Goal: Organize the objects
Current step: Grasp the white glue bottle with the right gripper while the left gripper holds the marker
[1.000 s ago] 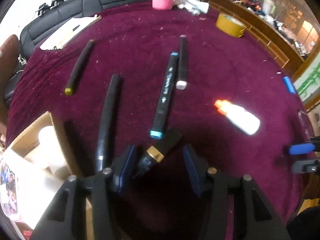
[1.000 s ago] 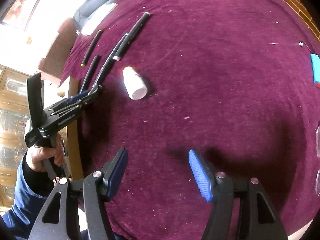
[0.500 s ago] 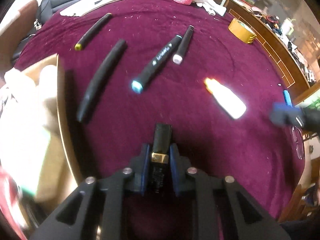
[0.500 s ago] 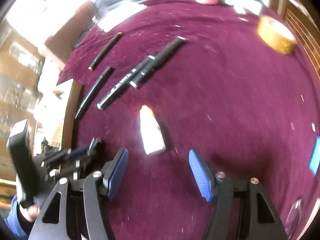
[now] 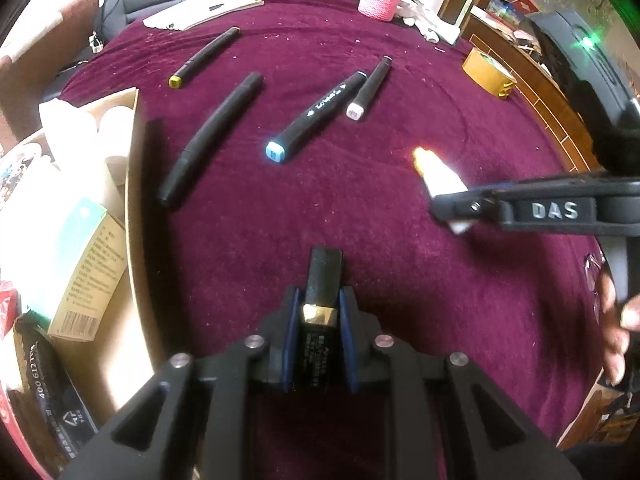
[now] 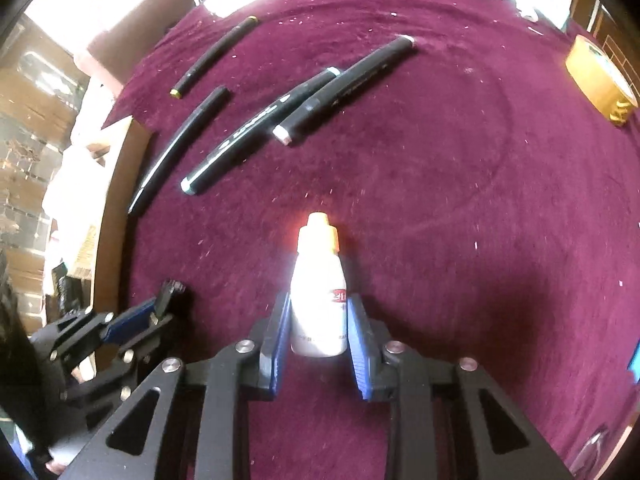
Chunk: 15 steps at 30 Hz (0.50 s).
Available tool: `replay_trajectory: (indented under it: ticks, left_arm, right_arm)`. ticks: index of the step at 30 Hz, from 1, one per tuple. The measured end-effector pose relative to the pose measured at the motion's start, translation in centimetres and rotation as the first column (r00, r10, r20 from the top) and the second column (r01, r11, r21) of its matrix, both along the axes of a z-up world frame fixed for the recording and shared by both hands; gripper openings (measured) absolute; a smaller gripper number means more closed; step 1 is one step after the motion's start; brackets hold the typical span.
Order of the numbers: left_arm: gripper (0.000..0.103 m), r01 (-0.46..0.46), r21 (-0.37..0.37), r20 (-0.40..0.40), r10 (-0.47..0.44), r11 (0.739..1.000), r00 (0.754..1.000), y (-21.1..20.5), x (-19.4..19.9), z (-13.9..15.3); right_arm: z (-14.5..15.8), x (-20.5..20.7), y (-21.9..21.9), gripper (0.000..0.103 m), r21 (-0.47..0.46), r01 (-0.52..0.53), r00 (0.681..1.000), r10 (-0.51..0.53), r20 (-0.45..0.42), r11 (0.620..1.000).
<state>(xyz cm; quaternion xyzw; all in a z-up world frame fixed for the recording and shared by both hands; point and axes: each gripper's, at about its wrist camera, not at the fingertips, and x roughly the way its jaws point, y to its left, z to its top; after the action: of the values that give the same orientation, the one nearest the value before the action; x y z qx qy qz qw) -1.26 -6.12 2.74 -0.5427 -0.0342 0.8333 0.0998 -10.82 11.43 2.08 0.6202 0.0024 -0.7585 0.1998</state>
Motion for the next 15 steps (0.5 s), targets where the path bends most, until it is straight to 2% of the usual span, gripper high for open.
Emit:
replay_trajectory:
  ticks: [7,15]
  left_arm:
    - [0.018,-0.019,0.059,0.001,0.019,0.998,1.0,-0.5,0.3,0.4]
    - [0.018,0.007,0.082,-0.035,-0.004,0.997,0.999,-0.5,1.6,2.3]
  right_arm:
    - [1.3,3.4,1.2,0.03,-0.09,0.023,1.0,-0.021,0.022,0.996]
    - [2.7,5.0,0.0,0.03,-0.126,0.032,0.999,-0.032,0.004,0.992]
